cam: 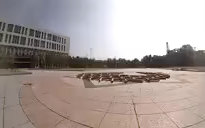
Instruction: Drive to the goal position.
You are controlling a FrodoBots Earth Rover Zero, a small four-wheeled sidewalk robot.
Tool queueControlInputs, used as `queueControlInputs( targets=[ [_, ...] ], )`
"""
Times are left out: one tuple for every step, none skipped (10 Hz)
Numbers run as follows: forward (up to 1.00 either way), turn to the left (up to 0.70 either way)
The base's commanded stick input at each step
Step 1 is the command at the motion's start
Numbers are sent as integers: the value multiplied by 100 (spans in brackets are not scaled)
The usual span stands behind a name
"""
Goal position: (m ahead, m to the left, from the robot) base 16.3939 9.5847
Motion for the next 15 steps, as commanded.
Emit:
queueControlInputs(
  targets=[
    [4,0],
    [5,0],
    [4,0],
    [4,0],
    [5,0],
    [5,0],
    [5,0],
    [5,0],
    [5,0],
    [5,0],
    [5,0],
    [4,0],
    [5,0],
    [5,0],
    [5,0]
  ],
)
